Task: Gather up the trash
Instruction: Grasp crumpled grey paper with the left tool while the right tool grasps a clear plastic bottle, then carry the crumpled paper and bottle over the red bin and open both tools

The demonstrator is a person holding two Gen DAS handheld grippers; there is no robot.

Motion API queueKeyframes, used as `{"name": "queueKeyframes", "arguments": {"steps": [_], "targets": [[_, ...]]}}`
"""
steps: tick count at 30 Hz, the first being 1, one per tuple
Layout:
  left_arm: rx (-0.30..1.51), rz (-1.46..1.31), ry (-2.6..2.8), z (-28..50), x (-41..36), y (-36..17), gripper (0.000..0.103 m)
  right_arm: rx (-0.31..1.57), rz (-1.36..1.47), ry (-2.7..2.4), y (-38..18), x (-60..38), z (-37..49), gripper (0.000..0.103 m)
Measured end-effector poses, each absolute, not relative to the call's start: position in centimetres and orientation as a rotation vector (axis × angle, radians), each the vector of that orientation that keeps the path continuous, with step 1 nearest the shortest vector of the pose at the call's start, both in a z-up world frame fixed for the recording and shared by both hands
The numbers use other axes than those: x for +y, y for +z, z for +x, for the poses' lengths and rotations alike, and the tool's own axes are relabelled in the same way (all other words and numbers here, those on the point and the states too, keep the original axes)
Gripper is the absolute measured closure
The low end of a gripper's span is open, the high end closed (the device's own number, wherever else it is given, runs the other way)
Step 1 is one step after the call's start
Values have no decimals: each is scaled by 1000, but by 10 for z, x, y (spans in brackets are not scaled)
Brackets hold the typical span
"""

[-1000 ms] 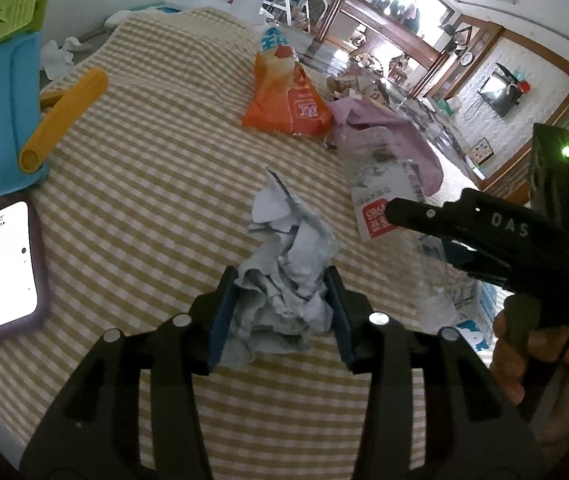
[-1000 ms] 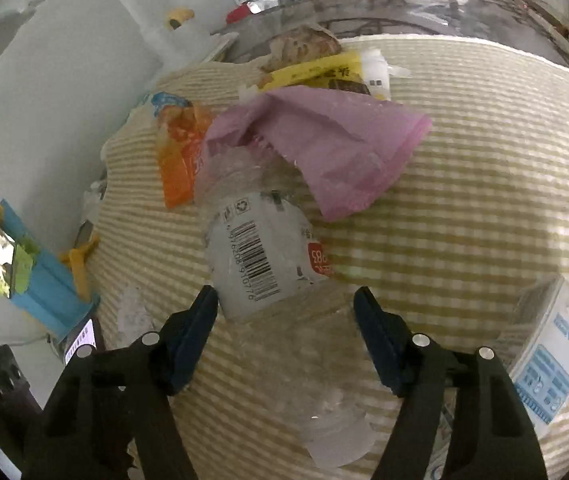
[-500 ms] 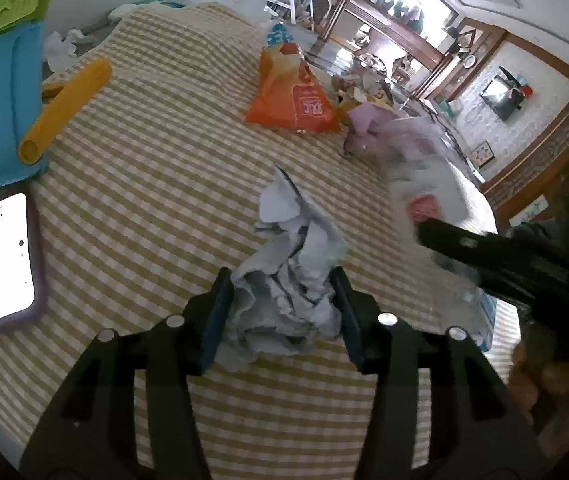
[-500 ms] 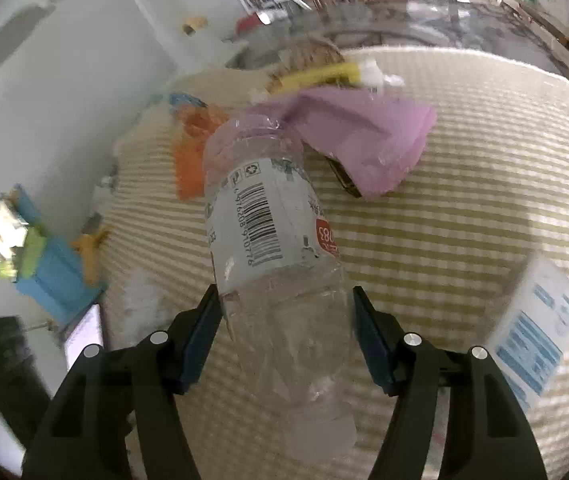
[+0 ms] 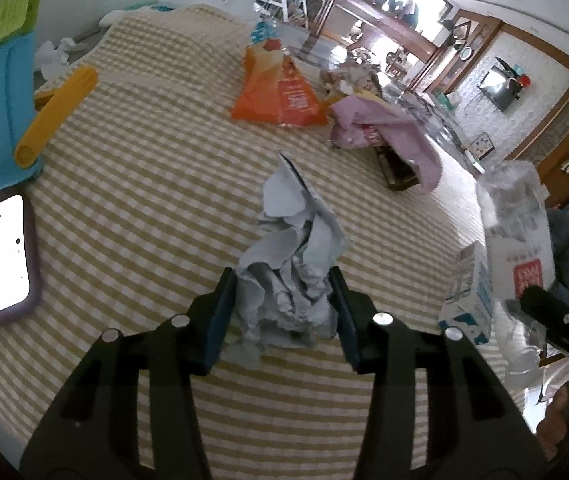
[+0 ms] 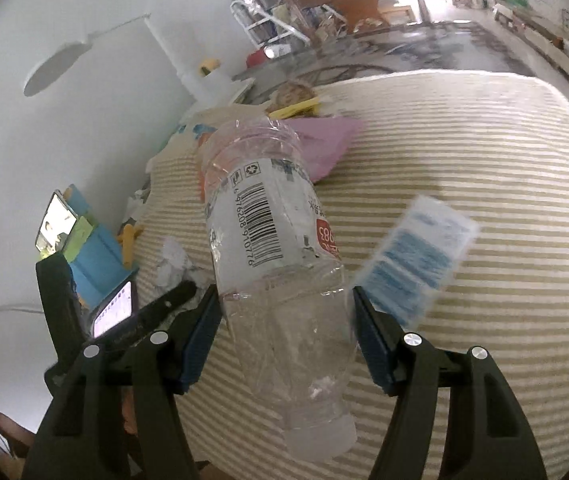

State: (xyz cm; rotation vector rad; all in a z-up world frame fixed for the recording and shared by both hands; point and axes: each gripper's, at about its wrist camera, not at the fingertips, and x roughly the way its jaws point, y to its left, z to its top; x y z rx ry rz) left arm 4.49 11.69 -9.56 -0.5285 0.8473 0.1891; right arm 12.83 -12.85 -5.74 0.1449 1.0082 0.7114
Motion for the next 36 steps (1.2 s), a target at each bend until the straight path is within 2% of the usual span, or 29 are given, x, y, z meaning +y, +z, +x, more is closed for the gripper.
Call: {"name": "queueKeyframes", "arguments": {"steps": [10, 21, 36], "targets": [[822, -464, 104, 59, 78, -76, 59, 913, 160, 590, -37, -206, 126, 40], [810, -387, -25, 79, 20, -56, 59, 878, 402, 444, -51, -290, 143, 40], [811, -318, -168, 102, -44, -43, 59, 851, 449, 381, -48, -315, 144, 40]]}}
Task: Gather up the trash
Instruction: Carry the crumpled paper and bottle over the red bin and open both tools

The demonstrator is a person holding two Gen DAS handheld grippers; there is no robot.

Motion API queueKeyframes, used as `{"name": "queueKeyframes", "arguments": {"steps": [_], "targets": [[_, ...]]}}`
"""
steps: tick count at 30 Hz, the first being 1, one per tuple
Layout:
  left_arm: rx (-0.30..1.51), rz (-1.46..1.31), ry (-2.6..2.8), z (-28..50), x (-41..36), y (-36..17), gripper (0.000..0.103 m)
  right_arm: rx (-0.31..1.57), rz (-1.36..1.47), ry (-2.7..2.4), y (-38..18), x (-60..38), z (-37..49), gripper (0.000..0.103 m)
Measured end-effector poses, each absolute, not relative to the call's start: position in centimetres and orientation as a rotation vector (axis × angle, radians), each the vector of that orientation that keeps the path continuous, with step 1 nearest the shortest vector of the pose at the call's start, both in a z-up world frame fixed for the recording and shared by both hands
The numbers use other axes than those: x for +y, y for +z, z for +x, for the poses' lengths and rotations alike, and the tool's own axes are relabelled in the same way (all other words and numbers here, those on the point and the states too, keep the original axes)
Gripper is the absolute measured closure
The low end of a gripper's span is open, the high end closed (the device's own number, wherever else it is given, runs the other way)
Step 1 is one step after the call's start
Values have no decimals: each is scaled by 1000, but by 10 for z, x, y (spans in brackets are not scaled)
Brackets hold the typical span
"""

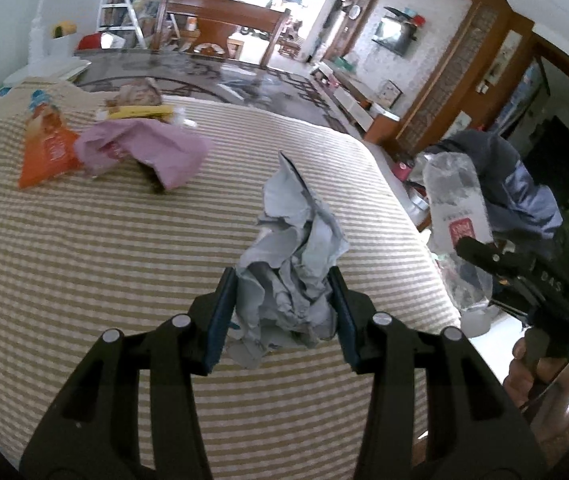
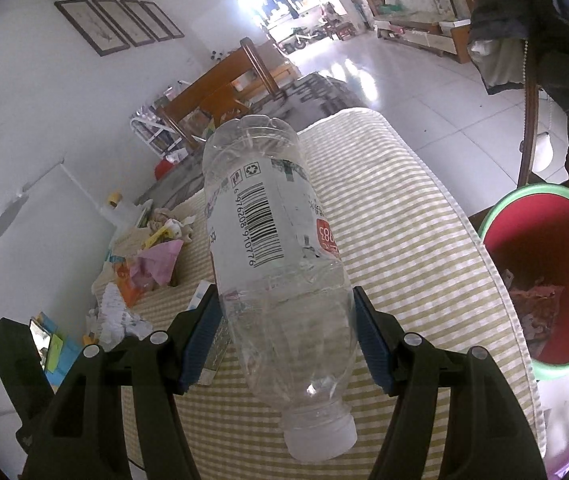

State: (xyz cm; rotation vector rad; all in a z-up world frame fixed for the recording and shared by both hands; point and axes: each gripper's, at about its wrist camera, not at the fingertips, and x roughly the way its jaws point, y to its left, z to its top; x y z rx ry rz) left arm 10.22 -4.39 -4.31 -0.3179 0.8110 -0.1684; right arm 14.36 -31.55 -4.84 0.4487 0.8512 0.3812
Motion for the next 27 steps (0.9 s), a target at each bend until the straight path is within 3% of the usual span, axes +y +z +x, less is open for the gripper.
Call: {"name": "queueKeyframes", "arguments": {"steps": [27], "targets": [[860, -195, -385, 119, -153, -44, 59, 803, 705, 175, -47, -413, 134, 40]]}}
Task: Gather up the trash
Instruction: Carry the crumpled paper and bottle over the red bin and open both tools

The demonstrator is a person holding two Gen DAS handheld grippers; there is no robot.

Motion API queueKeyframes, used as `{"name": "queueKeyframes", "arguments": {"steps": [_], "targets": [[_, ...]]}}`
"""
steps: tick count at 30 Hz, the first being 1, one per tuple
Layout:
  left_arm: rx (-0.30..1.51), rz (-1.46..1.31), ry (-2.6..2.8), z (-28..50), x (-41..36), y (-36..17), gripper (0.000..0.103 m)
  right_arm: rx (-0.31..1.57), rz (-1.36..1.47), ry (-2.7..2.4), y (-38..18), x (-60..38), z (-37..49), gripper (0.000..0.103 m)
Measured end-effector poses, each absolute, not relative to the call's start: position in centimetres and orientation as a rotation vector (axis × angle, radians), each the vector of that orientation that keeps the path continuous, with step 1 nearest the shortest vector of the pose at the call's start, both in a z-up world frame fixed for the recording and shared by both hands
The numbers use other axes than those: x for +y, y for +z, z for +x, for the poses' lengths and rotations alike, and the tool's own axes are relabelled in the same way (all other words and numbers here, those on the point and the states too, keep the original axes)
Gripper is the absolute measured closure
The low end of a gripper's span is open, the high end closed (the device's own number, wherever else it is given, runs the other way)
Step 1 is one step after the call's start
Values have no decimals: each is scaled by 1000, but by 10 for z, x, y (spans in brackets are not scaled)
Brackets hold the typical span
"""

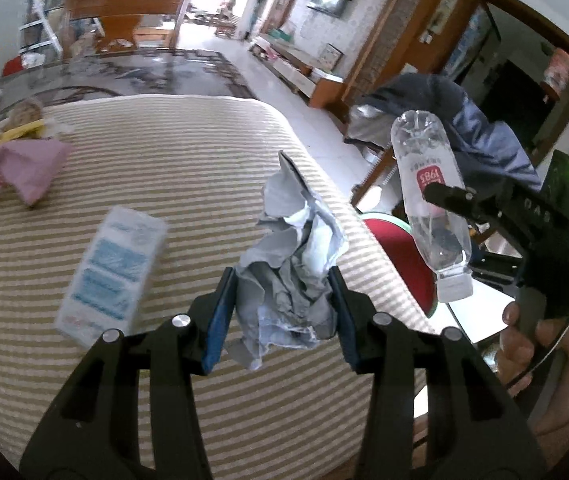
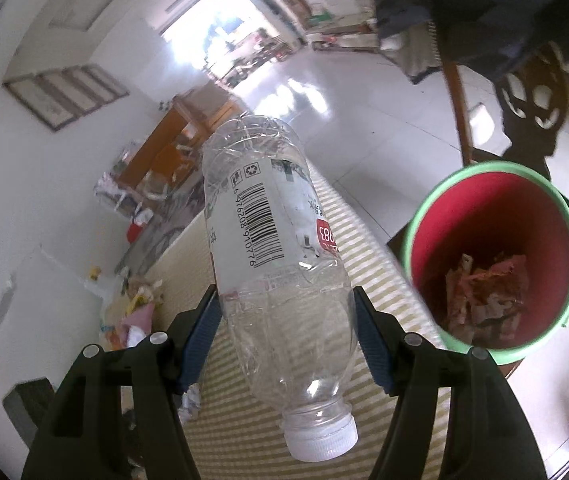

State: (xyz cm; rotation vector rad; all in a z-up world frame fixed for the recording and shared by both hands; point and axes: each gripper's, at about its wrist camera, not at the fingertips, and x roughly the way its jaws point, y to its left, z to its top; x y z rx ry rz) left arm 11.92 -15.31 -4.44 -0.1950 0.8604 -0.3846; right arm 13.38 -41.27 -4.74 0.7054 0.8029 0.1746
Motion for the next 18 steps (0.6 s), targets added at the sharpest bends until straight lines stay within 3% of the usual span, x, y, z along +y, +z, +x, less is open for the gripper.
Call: {"name": "queueKeyframes", "arguments": {"steps": [18], "targets": [[1012, -102, -589, 173, -308, -78, 59, 791, 882, -184, -66, -530, 131, 39]]}}
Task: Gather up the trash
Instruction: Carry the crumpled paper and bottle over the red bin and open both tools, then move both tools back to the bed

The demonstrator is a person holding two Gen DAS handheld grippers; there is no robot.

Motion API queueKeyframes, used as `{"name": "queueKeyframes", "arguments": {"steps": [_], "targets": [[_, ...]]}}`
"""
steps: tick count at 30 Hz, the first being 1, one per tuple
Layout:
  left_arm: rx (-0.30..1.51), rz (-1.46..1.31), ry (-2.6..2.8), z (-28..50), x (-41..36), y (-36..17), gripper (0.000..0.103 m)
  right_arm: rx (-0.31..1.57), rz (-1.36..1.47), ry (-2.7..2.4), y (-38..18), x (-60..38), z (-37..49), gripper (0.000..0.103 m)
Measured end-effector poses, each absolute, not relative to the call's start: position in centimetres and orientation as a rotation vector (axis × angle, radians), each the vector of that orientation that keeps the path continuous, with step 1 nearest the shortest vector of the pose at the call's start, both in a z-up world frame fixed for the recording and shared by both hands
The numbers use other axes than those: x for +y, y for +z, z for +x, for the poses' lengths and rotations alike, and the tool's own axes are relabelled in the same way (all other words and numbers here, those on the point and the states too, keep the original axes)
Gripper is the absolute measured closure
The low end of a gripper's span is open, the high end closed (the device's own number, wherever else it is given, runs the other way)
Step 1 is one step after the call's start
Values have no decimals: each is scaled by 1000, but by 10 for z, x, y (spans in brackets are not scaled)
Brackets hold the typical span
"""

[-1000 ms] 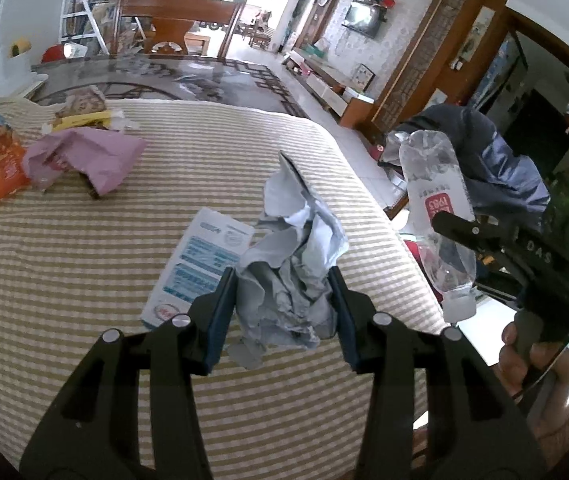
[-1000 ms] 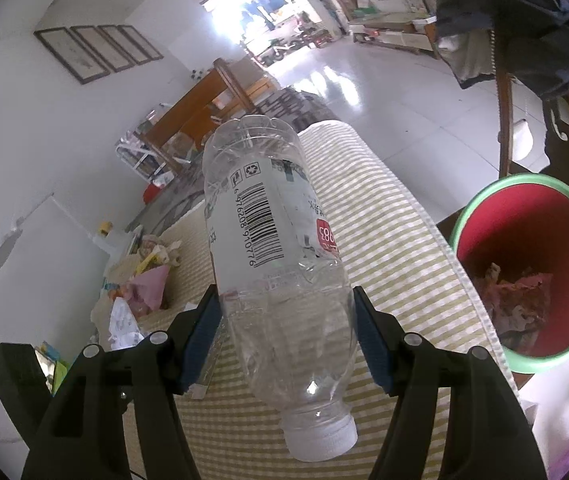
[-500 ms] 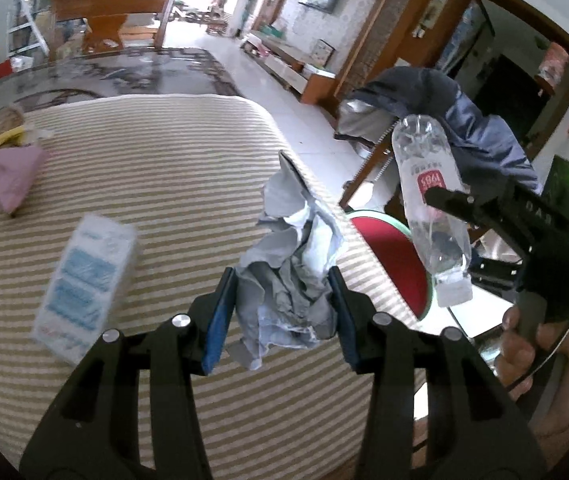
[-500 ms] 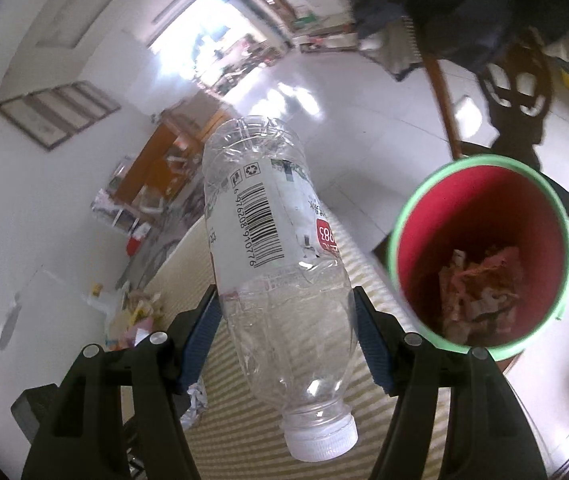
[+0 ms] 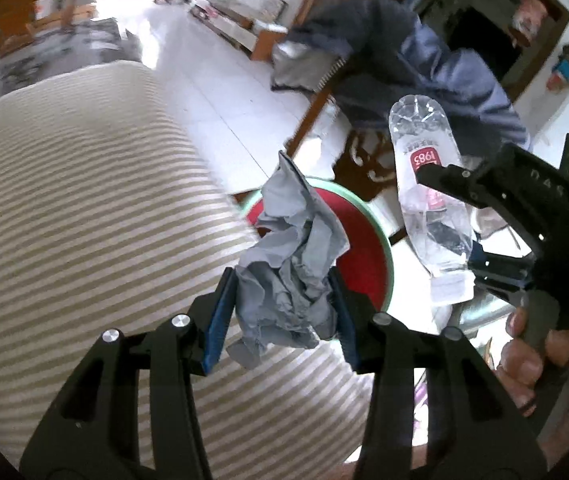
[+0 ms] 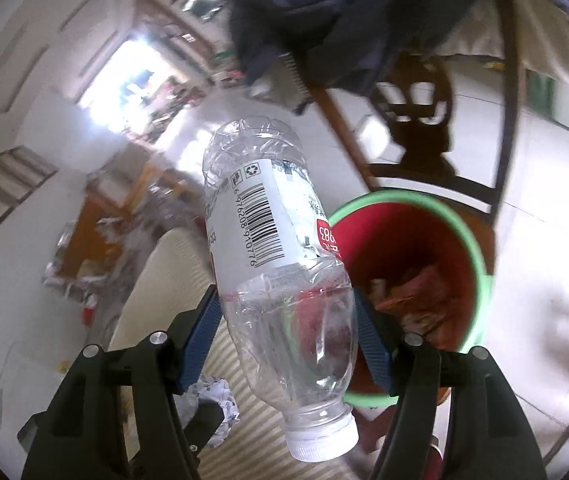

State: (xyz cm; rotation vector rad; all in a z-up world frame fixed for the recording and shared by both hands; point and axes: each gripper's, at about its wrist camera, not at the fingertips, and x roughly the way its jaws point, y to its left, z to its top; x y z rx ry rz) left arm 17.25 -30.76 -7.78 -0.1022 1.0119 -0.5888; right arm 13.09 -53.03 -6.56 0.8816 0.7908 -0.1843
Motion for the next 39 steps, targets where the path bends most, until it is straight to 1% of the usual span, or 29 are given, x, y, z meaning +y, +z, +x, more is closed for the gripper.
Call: {"name": "queueKeyframes", "arguments": {"steps": [4, 6, 7, 8, 9, 11, 13, 18, 21, 29, 34, 39], "targets": [[1039, -83, -609, 182, -335, -85, 58, 832, 932, -208, -81, -546, 130, 39], [1039, -76, -608, 183, -343, -86, 50, 847, 927, -225, -85, -549, 130, 38], [1038, -78, -606, 184, -346, -87, 40, 851, 933, -236, -86, -550, 129, 38], [1033, -84, -606, 184, -345, -87, 36, 852, 943, -243, -87, -551, 129, 37], [1027, -87, -605, 183, -345, -87, 36, 850, 956, -247, -88, -553, 128, 36], [1022, -83, -602, 182, -345, -87, 34, 843, 965, -252, -88, -554, 127, 30], [1017, -80, -601, 181, -345, -86, 33, 833, 957, -254, -86, -554, 126, 28], [987, -77, -595, 175, -337, -78, 33, 825, 951, -256, -84, -552, 126, 28], [964, -84, -584, 165, -320, -71, 33, 829, 932, -252, -83, -548, 129, 28], [892, -161, -472, 142, -232, -45, 33, 842, 841, -236, -75, -527, 140, 28], [851, -222, -313, 134, -148, -42, 33, 874, 760, -205, -72, -501, 150, 28], [841, -268, -79, 130, -46, -55, 32, 916, 630, -134, -67, -461, 162, 27]]}}
